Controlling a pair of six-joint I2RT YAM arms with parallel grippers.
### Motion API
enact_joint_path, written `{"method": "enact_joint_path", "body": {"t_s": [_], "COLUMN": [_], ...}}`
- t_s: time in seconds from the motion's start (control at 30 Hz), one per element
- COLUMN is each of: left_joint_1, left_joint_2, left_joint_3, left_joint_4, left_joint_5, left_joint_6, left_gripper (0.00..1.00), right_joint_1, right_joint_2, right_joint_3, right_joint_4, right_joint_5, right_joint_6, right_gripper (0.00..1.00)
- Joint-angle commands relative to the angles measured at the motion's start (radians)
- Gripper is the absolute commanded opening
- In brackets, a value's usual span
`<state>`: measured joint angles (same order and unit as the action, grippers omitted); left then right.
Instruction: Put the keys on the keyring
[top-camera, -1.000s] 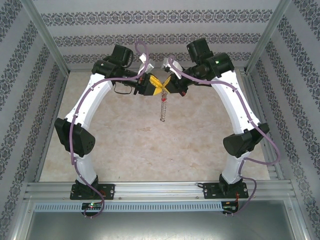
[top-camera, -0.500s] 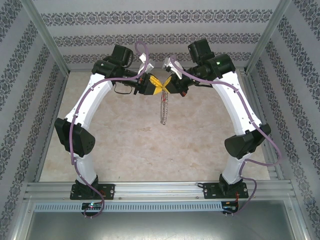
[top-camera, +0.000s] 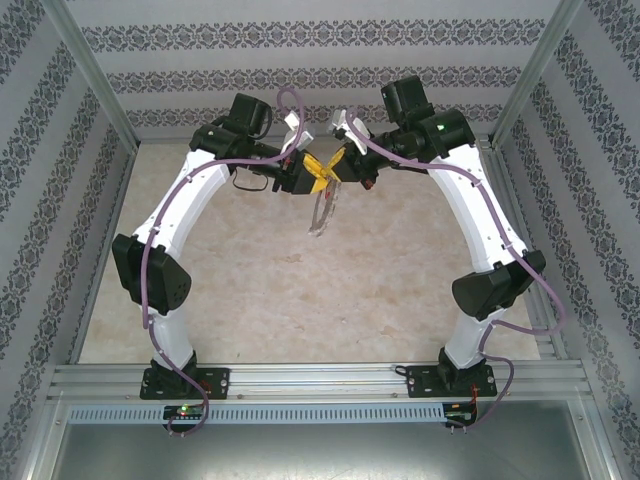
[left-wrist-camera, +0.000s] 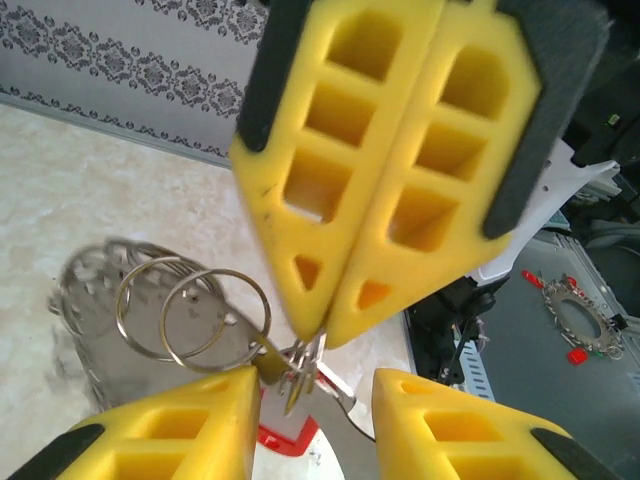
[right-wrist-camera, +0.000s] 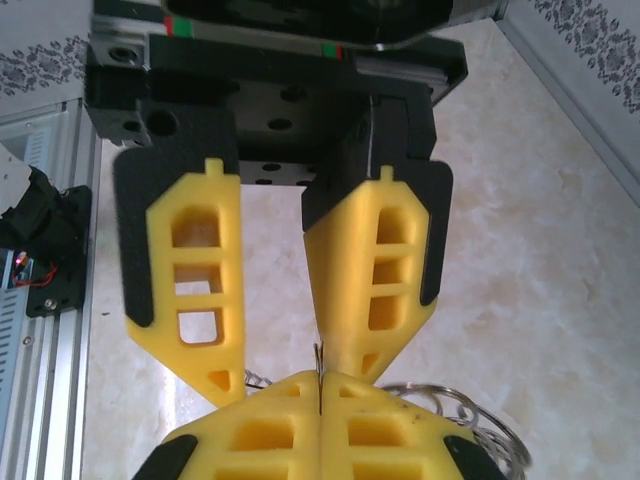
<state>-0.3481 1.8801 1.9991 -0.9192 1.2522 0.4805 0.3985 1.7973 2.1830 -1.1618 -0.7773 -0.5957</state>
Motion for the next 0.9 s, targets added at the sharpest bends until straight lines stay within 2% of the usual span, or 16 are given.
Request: {"method": "enact_joint_path", "body": {"t_s": [0.0, 0.2, 0.43, 0.87], "left_joint_1": [-0.013, -0.011, 0.025, 0.049], "left_joint_2": [-0.024, -0.043, -0.088, -0.104], "left_joint_3": [-0.010, -0.007, -0.017, -0.033], "left_joint_4": [0.051, 0.080, 0.025, 0.036], "left_joint_5": [-0.001, -0.009, -0.023, 0.018], "left_joint_6": [-0.034, -0.050, -0.009, -0.012], "left_gripper": [0.35, 0.35, 0.36, 0.36], "right_joint_1": [-0.004, -0.005, -0.012, -0.013], "right_joint_2": [-0.044, -0.042, -0.046, -0.057], "right_joint_3": [-0.003, -0.013, -0.029, -0.052], "right_joint_4": [0.062, 0.061, 0.077, 0.086], "right_joint_5": [-0.072, -0.066, -0.067, -0.085], "right_joint_6": [0.016, 0.014, 0.022, 0.027], "right_gripper": [0.00, 0.00, 0.00, 0.00]}}
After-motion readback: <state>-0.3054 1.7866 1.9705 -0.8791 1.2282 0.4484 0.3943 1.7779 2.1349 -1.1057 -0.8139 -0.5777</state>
